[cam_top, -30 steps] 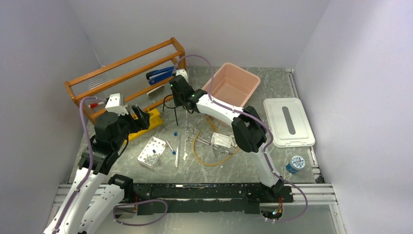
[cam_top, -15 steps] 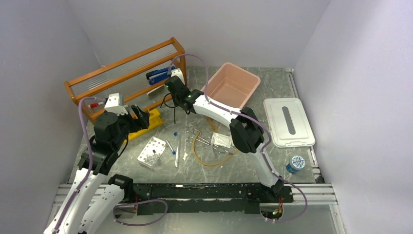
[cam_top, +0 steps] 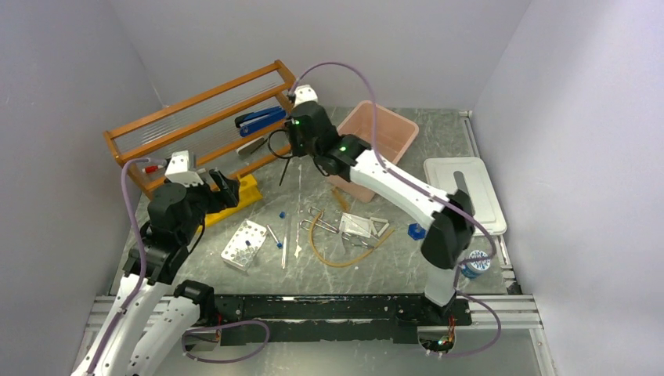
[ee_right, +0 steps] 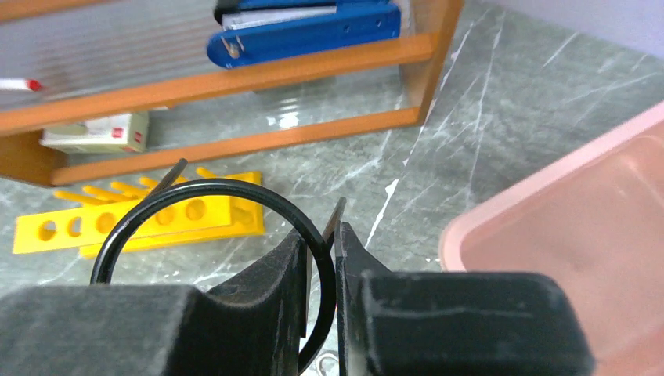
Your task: Organize the chemistry lab equipment
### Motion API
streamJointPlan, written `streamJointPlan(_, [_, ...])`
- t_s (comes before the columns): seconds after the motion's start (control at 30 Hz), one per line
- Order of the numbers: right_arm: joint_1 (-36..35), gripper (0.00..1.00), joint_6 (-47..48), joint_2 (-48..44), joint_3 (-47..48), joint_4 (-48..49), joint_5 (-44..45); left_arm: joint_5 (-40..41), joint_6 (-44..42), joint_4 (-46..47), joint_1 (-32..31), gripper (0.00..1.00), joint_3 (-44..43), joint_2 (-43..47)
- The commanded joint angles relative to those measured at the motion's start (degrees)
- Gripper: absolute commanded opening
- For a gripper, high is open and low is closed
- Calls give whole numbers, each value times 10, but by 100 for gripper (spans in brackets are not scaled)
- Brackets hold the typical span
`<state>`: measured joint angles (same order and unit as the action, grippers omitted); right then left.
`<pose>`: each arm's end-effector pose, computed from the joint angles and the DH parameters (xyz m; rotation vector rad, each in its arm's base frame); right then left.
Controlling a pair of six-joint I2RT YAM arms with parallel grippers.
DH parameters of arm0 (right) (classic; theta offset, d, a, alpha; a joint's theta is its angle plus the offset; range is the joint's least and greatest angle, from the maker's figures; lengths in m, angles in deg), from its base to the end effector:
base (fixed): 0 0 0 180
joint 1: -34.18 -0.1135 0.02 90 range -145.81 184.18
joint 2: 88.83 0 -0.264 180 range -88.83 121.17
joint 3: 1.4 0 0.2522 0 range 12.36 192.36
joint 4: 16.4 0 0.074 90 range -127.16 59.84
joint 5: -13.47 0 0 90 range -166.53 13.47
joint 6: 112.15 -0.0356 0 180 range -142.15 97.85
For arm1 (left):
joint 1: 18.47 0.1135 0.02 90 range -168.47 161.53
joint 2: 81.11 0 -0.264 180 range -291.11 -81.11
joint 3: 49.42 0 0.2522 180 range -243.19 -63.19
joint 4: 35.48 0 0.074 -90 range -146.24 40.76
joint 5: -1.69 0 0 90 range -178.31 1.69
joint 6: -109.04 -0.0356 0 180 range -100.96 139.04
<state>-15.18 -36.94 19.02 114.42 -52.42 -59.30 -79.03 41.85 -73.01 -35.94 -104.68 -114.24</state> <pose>0.2985 0.3316 0.3490 -0.4312 2.0135 0.3904 0.1331 -0.0359 0.3238 -0.2000 1.8389 -0.3436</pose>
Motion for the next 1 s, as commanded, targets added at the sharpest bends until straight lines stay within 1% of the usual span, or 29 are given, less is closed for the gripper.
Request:
streamJointPlan(0.0, [7,6,-8,-83,-29,4,23,-38,0,43,-3,88,-13,2])
streamJointPlan(0.13, [51,6,-13,-117,-28,-11,50,-133,-8,48,-3,85,-59,-32])
streamJointPlan(0.17, [68,6,-16,-119,-24,-18,50,-143,-13,50,-3,85,-64,-38])
streamJointPlan(0.4, [213,4,-19,-114,-18,-51,48,-174,-19,96,-3,86,-66,-60])
streamJointPlan(0.5, [254,4,-14,-95,-26,-60,42,-179,-21,112,-3,86,-60,-76])
streamJointPlan(0.67, [279,4,-4,-50,-32,-68,14,-179,-29,123,-3,85,-47,-97])
streamJointPlan(0.77, [282,2,-2,-17,-24,-82,6,-174,-35,126,-3,86,-37,-99])
streamJointPlan(0.83, [286,0,-5,4,-18,-95,11,-165,-38,124,-3,86,-32,-100])
streamJointPlan(0.97, [290,0,-12,38,-7,-111,38,-157,-40,123,-3,86,-26,-103])
